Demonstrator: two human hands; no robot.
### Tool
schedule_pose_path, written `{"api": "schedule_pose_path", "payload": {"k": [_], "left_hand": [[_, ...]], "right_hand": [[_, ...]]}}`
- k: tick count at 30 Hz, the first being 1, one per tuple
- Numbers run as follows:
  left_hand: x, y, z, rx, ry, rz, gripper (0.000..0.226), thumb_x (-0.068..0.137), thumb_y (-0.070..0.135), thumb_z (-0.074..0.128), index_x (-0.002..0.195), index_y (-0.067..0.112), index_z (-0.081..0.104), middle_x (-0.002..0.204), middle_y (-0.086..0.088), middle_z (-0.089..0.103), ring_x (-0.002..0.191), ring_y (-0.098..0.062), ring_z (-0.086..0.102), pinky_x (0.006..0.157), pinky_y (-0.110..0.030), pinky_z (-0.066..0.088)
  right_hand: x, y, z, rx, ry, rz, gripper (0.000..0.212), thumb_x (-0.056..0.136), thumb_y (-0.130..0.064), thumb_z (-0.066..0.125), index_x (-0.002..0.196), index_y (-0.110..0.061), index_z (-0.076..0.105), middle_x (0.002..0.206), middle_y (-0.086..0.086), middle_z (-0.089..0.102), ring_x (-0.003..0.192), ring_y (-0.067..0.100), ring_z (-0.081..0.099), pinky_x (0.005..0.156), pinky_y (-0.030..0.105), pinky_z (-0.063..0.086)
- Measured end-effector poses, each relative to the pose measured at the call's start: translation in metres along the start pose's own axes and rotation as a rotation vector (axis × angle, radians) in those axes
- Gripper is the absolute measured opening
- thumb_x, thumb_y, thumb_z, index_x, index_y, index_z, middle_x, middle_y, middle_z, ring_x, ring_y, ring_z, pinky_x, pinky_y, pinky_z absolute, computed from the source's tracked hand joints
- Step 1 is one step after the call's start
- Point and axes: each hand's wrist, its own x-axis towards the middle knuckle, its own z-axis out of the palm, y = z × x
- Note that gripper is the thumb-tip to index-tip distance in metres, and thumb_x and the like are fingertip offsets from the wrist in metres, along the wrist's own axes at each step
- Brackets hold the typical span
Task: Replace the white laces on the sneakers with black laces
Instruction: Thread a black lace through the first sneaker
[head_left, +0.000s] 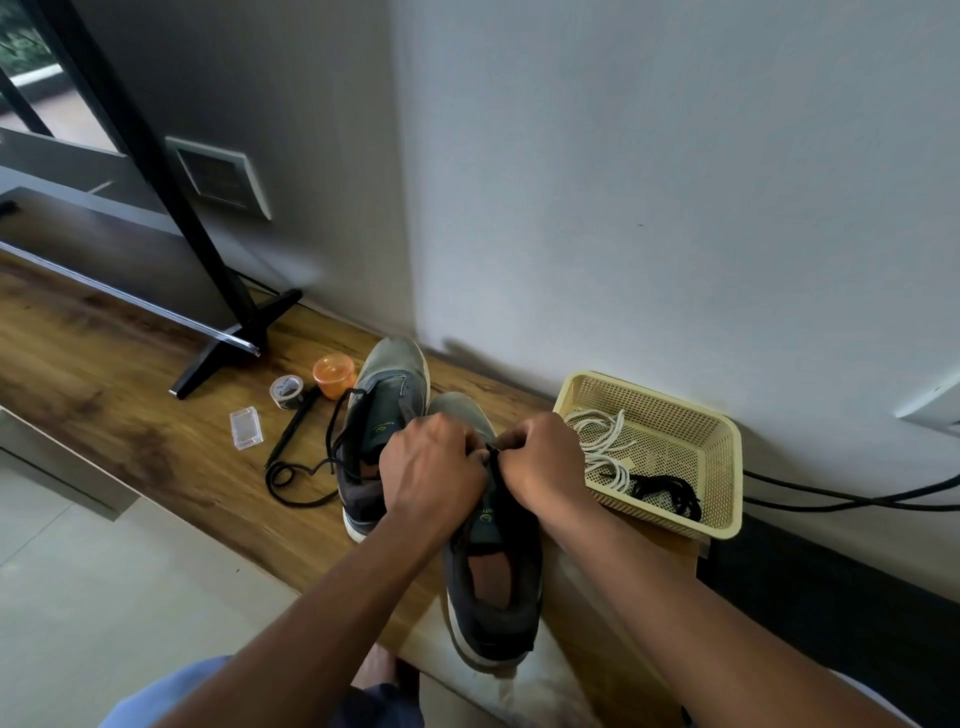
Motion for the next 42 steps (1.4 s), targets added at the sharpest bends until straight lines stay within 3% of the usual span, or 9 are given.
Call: {"api": "schedule_pose_path", "payload": {"k": [5,12,22,27,30,36,39,42], "left_hand": [[0.001,0.001,0.001,0.05,-0.012,-0.002,0.013,0.086,0.036,0.075,0.083,0.024,0.079,0.08,0.002,0.072,0.08,-0.026,0.068,0.066,-0.032,0.052],[0.0,0.002,0.003,0.123,-0.007,0.017,0.016,0.087,0.034,0.073,0.082,0.02,0.077,0.082,-0.001,0.071,0.079,-0.029,0.068,0.069,-0.038,0.058],[0.0,0.003,0.011,0.178,0.04,0.009,0.021,0.09,0.037,0.069,0.077,0.02,0.072,0.073,0.0,0.064,0.067,-0.027,0.058,0.058,-0.034,0.045],[0.001,0.0,0.012,0.203,0.026,0.037,0.029,0.091,0.041,0.068,0.073,0.019,0.07,0.066,0.002,0.055,0.065,-0.026,0.056,0.056,-0.035,0.042],[0.002,0.0,0.012,0.213,0.006,0.065,0.025,0.094,0.042,0.067,0.081,0.022,0.075,0.076,0.002,0.066,0.073,-0.024,0.064,0.064,-0.037,0.052],[0.002,0.003,0.01,0.239,-0.055,0.12,0.015,0.093,0.035,0.063,0.095,0.023,0.071,0.095,-0.001,0.071,0.089,-0.027,0.069,0.069,-0.036,0.051],[0.007,0.001,0.001,0.149,-0.109,0.112,0.019,0.089,0.034,0.061,0.102,0.024,0.07,0.1,-0.002,0.073,0.096,-0.03,0.07,0.077,-0.037,0.055],[0.013,-0.001,-0.011,0.07,-0.189,0.142,0.033,0.087,0.039,0.058,0.118,0.039,0.068,0.111,0.006,0.074,0.103,-0.026,0.069,0.083,-0.036,0.055]], "right_hand": [[0.002,0.001,0.001,-0.008,0.0,-0.001,0.01,0.082,-0.013,0.074,0.087,-0.018,0.081,0.089,0.002,0.076,0.089,0.023,0.071,0.073,0.027,0.052],[0.003,0.002,0.004,-0.029,0.0,-0.013,0.008,0.084,-0.016,0.074,0.087,-0.018,0.08,0.087,0.001,0.075,0.087,0.022,0.07,0.07,0.026,0.05],[0.002,0.004,0.004,-0.042,-0.008,-0.029,0.004,0.085,-0.014,0.072,0.087,-0.015,0.075,0.086,0.002,0.072,0.084,0.024,0.068,0.069,0.029,0.05],[0.004,0.004,0.003,-0.037,-0.064,-0.051,0.006,0.091,-0.014,0.065,0.089,-0.013,0.071,0.088,0.005,0.07,0.087,0.026,0.067,0.075,0.034,0.053],[0.009,0.005,-0.001,-0.107,-0.084,-0.112,0.009,0.089,-0.008,0.064,0.092,-0.01,0.072,0.091,0.008,0.071,0.088,0.028,0.067,0.074,0.034,0.054],[0.01,0.006,-0.002,-0.344,-0.038,-0.35,0.008,0.087,-0.01,0.065,0.08,-0.011,0.06,0.09,0.013,0.068,0.086,0.036,0.066,0.065,0.033,0.039],[0.013,0.006,-0.004,-0.388,-0.035,-0.386,0.011,0.089,-0.009,0.061,0.079,-0.014,0.06,0.085,0.014,0.067,0.085,0.038,0.067,0.065,0.033,0.037],[0.013,0.006,-0.005,-0.388,-0.05,-0.409,0.018,0.091,-0.007,0.058,0.075,-0.016,0.053,0.076,0.01,0.057,0.082,0.04,0.067,0.063,0.033,0.037]]}}
